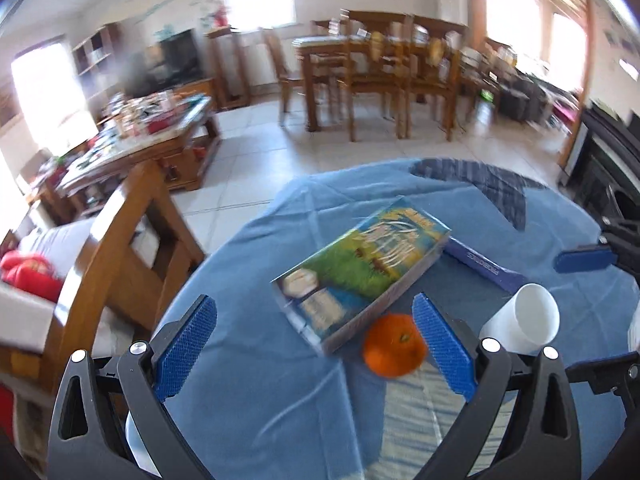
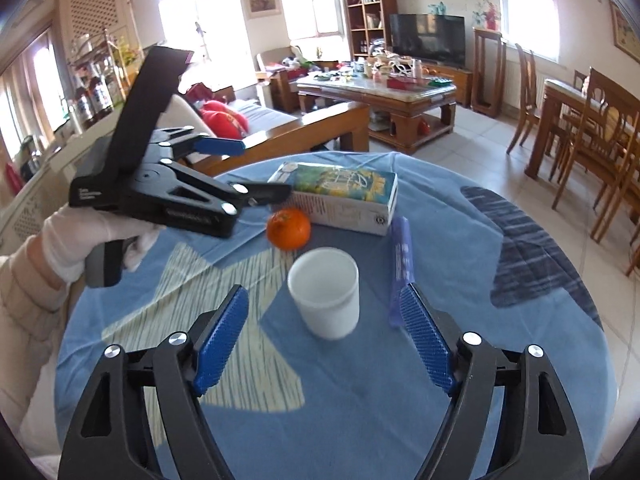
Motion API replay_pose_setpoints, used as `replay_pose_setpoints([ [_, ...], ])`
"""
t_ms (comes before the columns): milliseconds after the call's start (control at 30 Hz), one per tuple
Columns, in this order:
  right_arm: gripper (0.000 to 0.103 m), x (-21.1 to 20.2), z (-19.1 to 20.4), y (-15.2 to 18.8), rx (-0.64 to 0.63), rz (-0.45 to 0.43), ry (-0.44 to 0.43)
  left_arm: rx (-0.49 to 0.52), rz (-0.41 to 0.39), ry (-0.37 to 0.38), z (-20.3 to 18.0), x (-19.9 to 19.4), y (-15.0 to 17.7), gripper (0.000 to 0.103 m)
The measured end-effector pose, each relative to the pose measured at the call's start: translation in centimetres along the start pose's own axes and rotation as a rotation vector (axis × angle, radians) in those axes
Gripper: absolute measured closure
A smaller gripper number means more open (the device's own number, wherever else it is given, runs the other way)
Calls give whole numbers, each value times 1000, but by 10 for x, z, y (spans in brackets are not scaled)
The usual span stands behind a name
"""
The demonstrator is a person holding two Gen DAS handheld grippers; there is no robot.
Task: Collect trash
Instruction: 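Grasp the white paper cup with the right tool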
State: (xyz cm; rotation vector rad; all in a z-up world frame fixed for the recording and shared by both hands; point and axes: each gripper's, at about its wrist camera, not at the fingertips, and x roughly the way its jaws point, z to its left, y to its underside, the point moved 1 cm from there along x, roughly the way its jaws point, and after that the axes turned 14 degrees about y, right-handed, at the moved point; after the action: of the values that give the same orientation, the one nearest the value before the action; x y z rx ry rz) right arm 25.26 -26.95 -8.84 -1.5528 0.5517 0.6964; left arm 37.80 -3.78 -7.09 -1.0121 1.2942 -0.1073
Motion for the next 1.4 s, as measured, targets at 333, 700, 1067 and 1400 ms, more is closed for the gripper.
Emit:
replay_pose_setpoints([
  [333, 47, 29, 3, -5, -7, 27, -28, 75, 131, 64, 0, 45, -9, 14],
  [700, 60, 28, 2, 0, -14, 27, -54, -42, 56, 73, -5, 27, 1, 39],
  [1067, 60, -13, -6, 16, 44, -5, -69, -98, 4, 0, -25, -16, 16, 55],
  [1400, 60, -84, -27, 55, 139, -61, -90, -109, -105, -29, -80, -71, 41, 56],
])
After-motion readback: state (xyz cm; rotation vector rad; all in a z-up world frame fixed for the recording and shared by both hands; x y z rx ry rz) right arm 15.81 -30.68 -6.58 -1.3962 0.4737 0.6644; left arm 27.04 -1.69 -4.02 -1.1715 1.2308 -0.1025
